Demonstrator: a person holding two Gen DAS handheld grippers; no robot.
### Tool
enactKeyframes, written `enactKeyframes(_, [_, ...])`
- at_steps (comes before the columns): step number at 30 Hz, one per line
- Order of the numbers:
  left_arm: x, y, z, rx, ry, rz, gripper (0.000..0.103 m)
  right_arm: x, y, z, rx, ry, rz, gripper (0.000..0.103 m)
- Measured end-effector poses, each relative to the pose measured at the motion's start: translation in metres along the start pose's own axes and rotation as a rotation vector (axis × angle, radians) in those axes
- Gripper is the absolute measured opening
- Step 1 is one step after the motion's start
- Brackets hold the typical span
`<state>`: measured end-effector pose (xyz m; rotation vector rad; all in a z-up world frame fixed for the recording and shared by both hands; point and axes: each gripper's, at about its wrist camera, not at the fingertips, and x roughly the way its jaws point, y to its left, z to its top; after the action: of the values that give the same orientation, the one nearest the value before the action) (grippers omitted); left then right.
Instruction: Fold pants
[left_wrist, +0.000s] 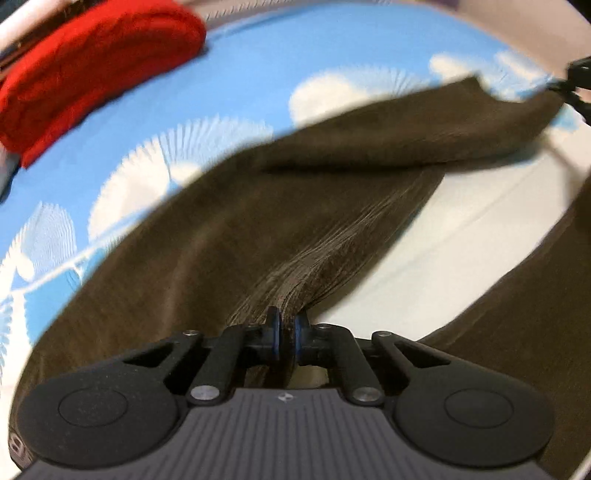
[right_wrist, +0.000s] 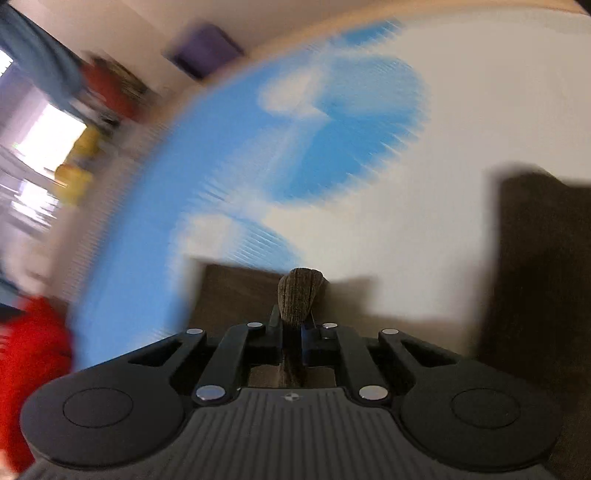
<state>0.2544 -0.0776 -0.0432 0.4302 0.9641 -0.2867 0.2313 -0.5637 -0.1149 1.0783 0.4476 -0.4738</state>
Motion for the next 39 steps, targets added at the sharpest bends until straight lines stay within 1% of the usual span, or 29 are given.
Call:
enactKeyframes(1, [-0.009, 0.003, -0.001, 0.03, -0.011, -0.026, 0.007, -0.009, 0.01, 0.007, -0.035, -0.044, 0.059, 0.007])
enactKeyframes(2, [-0.018, 0.006, -0.006, 0.082, -0.013, -0.062, 0.007, -0.018, 0.017, 0.014, -0.075, -0.091, 0.068, 0.007])
enactKeyframes(3, [-0.022, 0.008, -0.01, 0.115, -0.003, -0.091, 0.007, -0.02, 0.016, 0.019, -0.084, -0.1, 0.007, 0.008])
enactKeyframes(4, [-0.022, 0.011, -0.016, 0.137, 0.024, -0.12, 0.007, -0.016, 0.005, 0.023, -0.058, -0.083, -0.091, 0.008])
enactKeyframes(6, [-0.017, 0.013, -0.028, 0.163, 0.082, -0.158, 0.008, -0.01, -0.029, 0.024, 0.011, -0.061, -0.259, 0.008])
enactKeyframes(7, [-0.016, 0.011, -0.034, 0.175, 0.099, -0.187, 0.009, -0.008, -0.042, 0.024, 0.015, -0.059, -0.329, 0.008])
enactKeyframes(8, [-0.018, 0.007, -0.04, 0.194, 0.102, -0.226, 0.013, -0.008, -0.051, 0.025, 0.019, -0.06, -0.369, 0.008])
enactKeyframes(9, [-0.023, 0.004, -0.044, 0.215, 0.092, -0.254, 0.02, -0.009, -0.059, 0.026, 0.024, -0.066, -0.39, 0.008])
enactKeyframes(10, [-0.029, 0.003, -0.045, 0.23, 0.075, -0.272, 0.027, -0.009, -0.063, 0.028, 0.021, -0.067, -0.387, 0.008])
enactKeyframes(11, [-0.038, 0.006, -0.046, 0.233, 0.049, -0.301, 0.043, -0.009, -0.064, 0.03, 0.014, -0.057, -0.369, 0.009])
enactKeyframes(12, [-0.052, 0.015, -0.046, 0.214, -0.001, -0.331, 0.05, -0.009, -0.064, 0.031, 0.003, -0.053, -0.359, 0.014])
enactKeyframes(13, [-0.062, 0.025, -0.046, 0.187, -0.044, -0.342, 0.05, -0.012, -0.061, 0.031, -0.013, -0.056, -0.354, 0.014])
enactKeyframes(15, [-0.079, 0.055, -0.046, 0.088, -0.101, -0.347, 0.05, -0.024, -0.054, 0.03, -0.034, -0.079, -0.35, 0.024])
enactKeyframes(16, [-0.084, 0.072, -0.047, 0.03, -0.117, -0.334, 0.05, -0.029, -0.05, 0.032, -0.045, -0.095, -0.352, 0.034])
enactKeyframes(17, [-0.087, 0.093, -0.051, -0.035, -0.128, -0.31, 0.05, -0.035, -0.043, 0.032, -0.065, -0.111, -0.35, 0.04])
enactKeyframes(19, [-0.089, 0.133, -0.062, -0.157, -0.124, -0.235, 0.051, -0.052, -0.025, 0.03, -0.112, -0.135, -0.321, 0.04])
enactKeyframes(21, [-0.087, 0.175, -0.077, -0.277, -0.098, -0.112, 0.055, -0.07, -0.002, 0.027, -0.152, -0.134, -0.248, 0.04])
enactKeyframes(22, [-0.085, 0.195, -0.084, -0.331, -0.083, -0.074, 0.056, -0.081, 0.011, 0.024, -0.175, -0.132, -0.201, 0.04])
enactKeyframes(24, [-0.081, 0.236, -0.104, -0.456, -0.044, 0.002, 0.067, -0.106, 0.041, 0.017, -0.25, -0.127, -0.107, 0.041])
enactKeyframes(26, [-0.075, 0.268, -0.118, -0.546, -0.008, 0.068, 0.069, -0.133, 0.069, 0.007, -0.311, -0.106, -0.02, 0.043])
enactKeyframes(27, [-0.072, 0.282, -0.125, -0.597, 0.009, 0.1, 0.075, -0.149, 0.083, 0.0, -0.335, -0.083, 0.031, 0.044])
enactKeyframes(30, [-0.054, 0.313, -0.144, -0.724, 0.07, 0.146, 0.08, -0.191, 0.108, -0.031, -0.421, 0.011, 0.15, 0.049])
enactKeyframes(31, [-0.048, 0.317, -0.148, -0.744, 0.09, 0.141, 0.08, -0.203, 0.111, -0.044, -0.448, 0.034, 0.184, 0.052])
enactKeyframes(33, [-0.035, 0.32, -0.153, -0.767, 0.114, 0.127, 0.08, -0.217, 0.113, -0.074, -0.53, 0.094, 0.242, 0.053])
enactKeyframes(35, [-0.029, 0.315, -0.16, -0.769, 0.108, 0.118, 0.08, -0.218, 0.108, -0.109, -0.622, 0.141, 0.277, 0.053])
enactKeyframes(36, [-0.025, 0.313, -0.159, -0.765, 0.095, 0.111, 0.08, -0.212, 0.105, -0.128, -0.678, 0.178, 0.263, 0.052])
enactKeyframes(37, [-0.022, 0.309, -0.162, -0.759, 0.086, 0.109, 0.08, -0.203, 0.107, -0.141, -0.707, 0.229, 0.211, 0.051])
enactKeyframes(38, [-0.02, 0.304, -0.162, -0.747, 0.084, 0.116, 0.079, -0.195, 0.11, -0.151, -0.697, 0.265, 0.189, 0.051])
enactKeyframes(39, [-0.016, 0.302, -0.161, -0.727, 0.083, 0.139, 0.068, -0.189, 0.112, -0.158, -0.669, 0.296, 0.208, 0.051])
